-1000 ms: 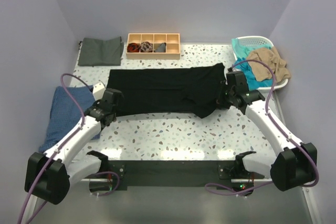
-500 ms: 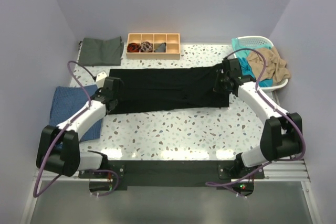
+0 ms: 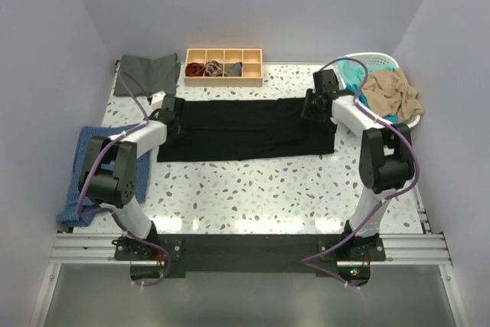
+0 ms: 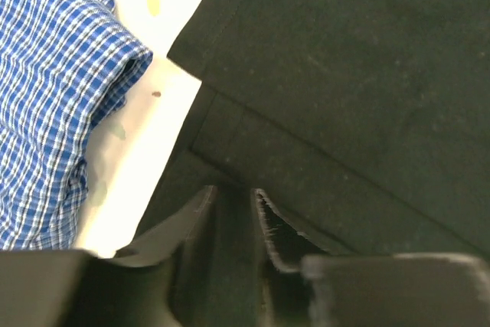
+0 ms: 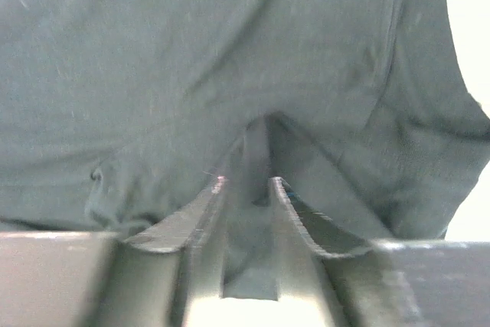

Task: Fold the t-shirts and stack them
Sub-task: Fold the tshirt

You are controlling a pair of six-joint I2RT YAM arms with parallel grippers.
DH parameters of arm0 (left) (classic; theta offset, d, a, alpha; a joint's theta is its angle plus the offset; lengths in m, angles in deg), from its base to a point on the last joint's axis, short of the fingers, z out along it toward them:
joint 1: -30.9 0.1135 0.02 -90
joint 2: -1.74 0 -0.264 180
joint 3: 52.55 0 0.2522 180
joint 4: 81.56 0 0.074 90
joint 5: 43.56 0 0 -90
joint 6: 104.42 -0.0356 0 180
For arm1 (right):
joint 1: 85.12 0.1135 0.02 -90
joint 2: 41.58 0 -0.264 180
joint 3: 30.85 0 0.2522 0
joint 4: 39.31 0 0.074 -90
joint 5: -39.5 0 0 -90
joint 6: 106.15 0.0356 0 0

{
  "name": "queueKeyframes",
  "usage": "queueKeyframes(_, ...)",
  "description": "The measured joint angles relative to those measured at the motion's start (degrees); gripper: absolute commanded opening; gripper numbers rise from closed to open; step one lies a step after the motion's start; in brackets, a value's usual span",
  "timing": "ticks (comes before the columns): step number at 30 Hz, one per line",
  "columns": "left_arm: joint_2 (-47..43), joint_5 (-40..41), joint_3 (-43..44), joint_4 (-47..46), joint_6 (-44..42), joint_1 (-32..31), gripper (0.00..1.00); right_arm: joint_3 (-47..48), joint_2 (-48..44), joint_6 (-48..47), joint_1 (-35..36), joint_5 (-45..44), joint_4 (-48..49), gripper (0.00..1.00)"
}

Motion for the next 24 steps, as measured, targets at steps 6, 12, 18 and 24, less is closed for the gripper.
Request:
queueKeyframes(6,1.0,1.7,2.1,0.2,-0.6,0.6,0.39,1.8,0.1,-2.2,-0.7,-0.3,2.6,0.46)
queueKeyframes(12,-3.4,1.0,2.3,0.1,-1.0,0.9,0.38,1.9,-2.6,-3.5,-0.8,6.8,0.8,0.46)
queueKeyframes(18,-10.5,-3.7,-1.4,-1.5,-1.4,0.8,0.38,-5.7,-9.9,-3.5,2.1,12.1,-0.6,0.47)
queueKeyframes(24,-11.7,-6.9,-4.5,-1.7,-1.6,0.5,0.38,-9.0,-11.7,-3.4,4.7,14.6,-2.1,0.46)
